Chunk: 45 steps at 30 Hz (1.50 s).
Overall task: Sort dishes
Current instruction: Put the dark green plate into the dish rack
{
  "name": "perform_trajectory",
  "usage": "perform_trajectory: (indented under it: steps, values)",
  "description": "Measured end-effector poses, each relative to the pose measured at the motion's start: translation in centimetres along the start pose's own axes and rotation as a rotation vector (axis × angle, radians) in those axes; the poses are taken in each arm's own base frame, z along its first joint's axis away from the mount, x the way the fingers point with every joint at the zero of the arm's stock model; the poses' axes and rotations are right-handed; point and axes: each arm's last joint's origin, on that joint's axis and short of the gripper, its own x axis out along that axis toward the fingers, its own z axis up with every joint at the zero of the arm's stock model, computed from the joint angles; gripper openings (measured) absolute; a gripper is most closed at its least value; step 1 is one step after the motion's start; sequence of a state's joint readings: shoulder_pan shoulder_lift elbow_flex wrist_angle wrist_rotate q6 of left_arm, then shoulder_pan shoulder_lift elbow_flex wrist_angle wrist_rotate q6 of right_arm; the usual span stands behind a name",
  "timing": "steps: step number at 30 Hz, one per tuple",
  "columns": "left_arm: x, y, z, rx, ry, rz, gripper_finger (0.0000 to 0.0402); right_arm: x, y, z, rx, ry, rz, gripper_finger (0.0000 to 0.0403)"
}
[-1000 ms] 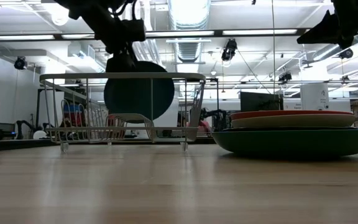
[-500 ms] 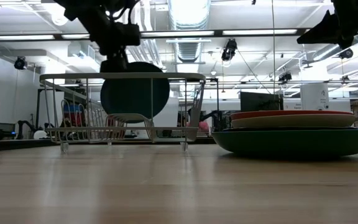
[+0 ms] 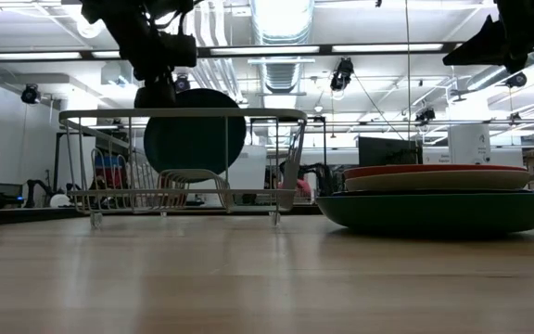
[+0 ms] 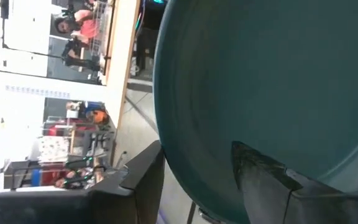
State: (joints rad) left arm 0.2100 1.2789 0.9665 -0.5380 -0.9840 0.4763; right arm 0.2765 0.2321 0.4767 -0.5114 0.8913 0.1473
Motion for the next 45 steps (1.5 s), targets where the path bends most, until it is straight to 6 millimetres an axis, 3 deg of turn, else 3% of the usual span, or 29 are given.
perform_trajectory:
  steps: [5, 18, 29, 37, 45]
  values:
    - [0.0, 0.1, 0.3, -0.033, -0.020, 0.011, 0.0138, 0.0, 0.0, 0.0, 0.000, 0.000, 0.000, 0.0000]
    - [-0.1, 0.5, 0.7, -0.068, -0.040, 0.038, 0.0005, 0.0, 0.0, 0.0, 0.002, -0.002, 0.000, 0.0000]
    - [-0.3, 0.4, 0.9, -0.074, -0.065, 0.026, 0.0005, 0.0, 0.0, 0.0, 0.002, -0.002, 0.001, 0.0000]
    - [-0.8, 0.7, 2.2, -0.069, -0.191, 0.005, 0.0005, 0.0, 0.0, 0.0, 0.003, -0.003, 0.000, 0.0000]
    - [-0.8, 0.9, 2.7, -0.065, -0.253, -0.013, 0.0035, 0.0, 0.0, 0.0, 0.004, -0.003, 0.001, 0.0000]
